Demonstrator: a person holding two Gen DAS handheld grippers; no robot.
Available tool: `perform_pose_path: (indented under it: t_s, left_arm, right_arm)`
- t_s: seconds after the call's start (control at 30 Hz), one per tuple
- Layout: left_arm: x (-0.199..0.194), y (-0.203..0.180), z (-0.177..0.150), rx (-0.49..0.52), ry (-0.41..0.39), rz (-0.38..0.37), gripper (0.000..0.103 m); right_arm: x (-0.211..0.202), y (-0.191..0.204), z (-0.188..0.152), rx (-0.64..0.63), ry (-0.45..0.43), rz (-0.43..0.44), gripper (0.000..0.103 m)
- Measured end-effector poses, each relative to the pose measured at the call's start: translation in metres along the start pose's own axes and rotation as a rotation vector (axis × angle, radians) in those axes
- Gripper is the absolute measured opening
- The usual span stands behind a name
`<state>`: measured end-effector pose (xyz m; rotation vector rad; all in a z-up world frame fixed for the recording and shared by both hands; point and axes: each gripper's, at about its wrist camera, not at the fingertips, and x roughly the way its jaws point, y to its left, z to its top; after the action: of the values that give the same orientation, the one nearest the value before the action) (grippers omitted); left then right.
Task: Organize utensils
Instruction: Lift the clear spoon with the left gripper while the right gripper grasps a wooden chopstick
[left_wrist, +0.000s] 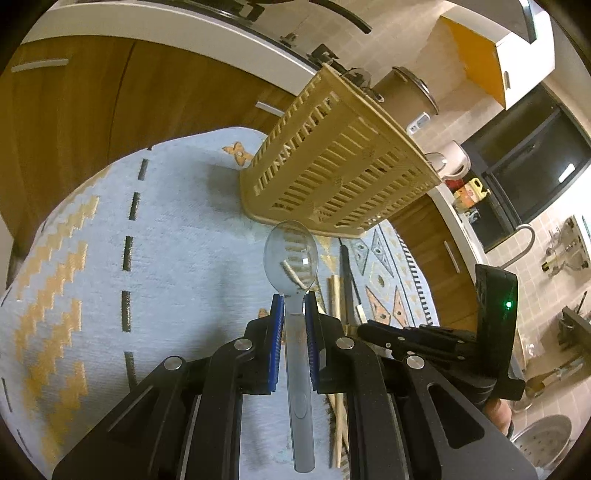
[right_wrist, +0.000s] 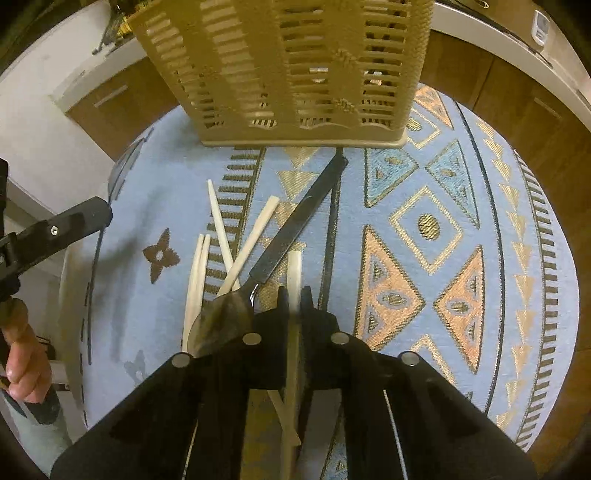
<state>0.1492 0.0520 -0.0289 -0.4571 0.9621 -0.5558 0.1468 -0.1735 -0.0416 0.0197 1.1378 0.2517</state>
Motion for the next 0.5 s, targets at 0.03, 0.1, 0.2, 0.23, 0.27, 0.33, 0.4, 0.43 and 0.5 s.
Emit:
perform_pose_path:
  t_s: [0.03,0.1,0.2,0.23,0.27,0.33,0.4,0.43,0.5]
  left_arm:
    - [-0.001,-0.001,0.0,0.003,-0.003,-0.003,0.01]
    - [-0.003,-0.004,-0.001,0.011,-0.013,-0.009,0.01]
    - [-0.008,-0.011,-0.002,0.018,-0.035,-0.022,0.01]
    - [-0.011,-0.015,-0.003,0.023,-0.05,-0.032,0.01]
    - [-0.013,-0.018,-0.003,0.028,-0.063,-0.039,0.01]
    - [-0.02,-0.027,-0.003,0.044,-0.092,-0.049,0.01]
    - [-0.027,-0.038,-0.002,0.067,-0.123,-0.056,0.01]
    - [-0.03,-0.045,-0.003,0.081,-0.139,-0.06,0.01]
    - [-0.037,-0.056,-0.002,0.105,-0.168,-0.068,0.01]
  right_arm:
    - [-0.004,-0.002,-0.002,0.0,-0.014,0.009,0.005]
    - [-0.015,-0.007,-0.006,-0.003,-0.048,0.027,0.005]
    - [-0.032,-0.014,-0.011,-0.01,-0.105,0.041,0.005]
    - [-0.039,-0.017,-0.013,-0.01,-0.126,0.055,0.005]
    - [-0.044,-0.02,-0.014,-0.01,-0.146,0.068,0.005]
    - [-0.057,-0.022,-0.018,-0.015,-0.197,0.085,0.005]
    - [-0.068,-0.025,-0.023,-0.02,-0.239,0.103,0.005]
    - [-0.074,-0.028,-0.026,-0.021,-0.264,0.12,0.005]
    - [-0.083,-0.028,-0.028,-0.022,-0.298,0.145,0.005]
